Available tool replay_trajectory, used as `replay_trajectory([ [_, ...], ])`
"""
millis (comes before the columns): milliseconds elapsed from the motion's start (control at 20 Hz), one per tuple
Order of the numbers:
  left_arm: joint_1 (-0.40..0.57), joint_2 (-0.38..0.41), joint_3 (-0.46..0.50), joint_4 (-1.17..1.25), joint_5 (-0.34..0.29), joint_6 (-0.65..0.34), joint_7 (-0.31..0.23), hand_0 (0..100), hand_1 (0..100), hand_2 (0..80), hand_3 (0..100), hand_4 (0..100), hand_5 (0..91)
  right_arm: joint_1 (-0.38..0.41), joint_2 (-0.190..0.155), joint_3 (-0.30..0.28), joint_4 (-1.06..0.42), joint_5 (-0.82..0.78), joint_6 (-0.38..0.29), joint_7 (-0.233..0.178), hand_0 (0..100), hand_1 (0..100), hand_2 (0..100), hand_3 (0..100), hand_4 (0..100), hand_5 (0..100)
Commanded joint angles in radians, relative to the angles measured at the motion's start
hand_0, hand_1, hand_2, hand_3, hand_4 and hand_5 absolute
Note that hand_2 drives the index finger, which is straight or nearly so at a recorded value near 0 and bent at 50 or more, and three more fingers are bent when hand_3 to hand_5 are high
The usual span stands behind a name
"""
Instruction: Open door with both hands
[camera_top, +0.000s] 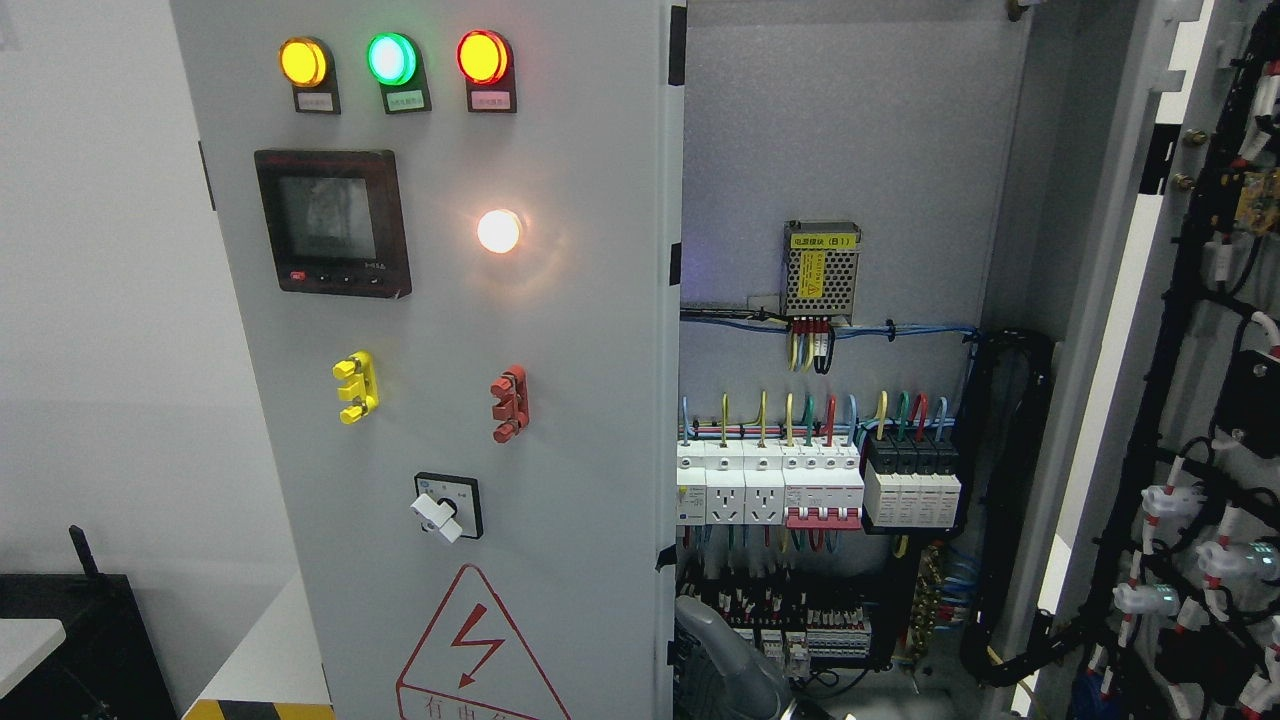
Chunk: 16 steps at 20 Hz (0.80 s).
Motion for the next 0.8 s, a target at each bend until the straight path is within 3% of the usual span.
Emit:
replay_trajectory([
  [0, 0.000, 0.000, 0.000, 0.000, 0.021, 0.000, 0.000, 0, 0, 0.0, 0, 0, 0.0, 0.002, 0.030, 0.013, -0.019, -0.045, 0.000, 0.006, 38, 0, 0, 0, 0, 0],
  [301, 0.000, 0.000, 0.000, 0.000, 0.021, 0.000, 0.000, 0, 0, 0.0, 0, 0, 0.0, 0.014, 0.030, 0.030, -0.048, -0.066, 0.000, 0.036, 38, 0, 0, 0, 0, 0],
  [651, 0.000, 0.000, 0.000, 0.000, 0.021, 0.000, 0.000, 0, 0, 0.0, 0, 0, 0.0, 0.025, 0.030, 0.053, -0.061, -0.066, 0.000, 0.042, 38, 0, 0, 0, 0, 0],
  [751, 0.000, 0.000, 0.000, 0.000, 0.021, 0.000, 0.000, 0, 0, 0.0, 0, 0, 0.0, 0.028, 0.030, 0.061, -0.067, -0.081, 0.000, 0.064, 38, 0, 0, 0, 0, 0],
])
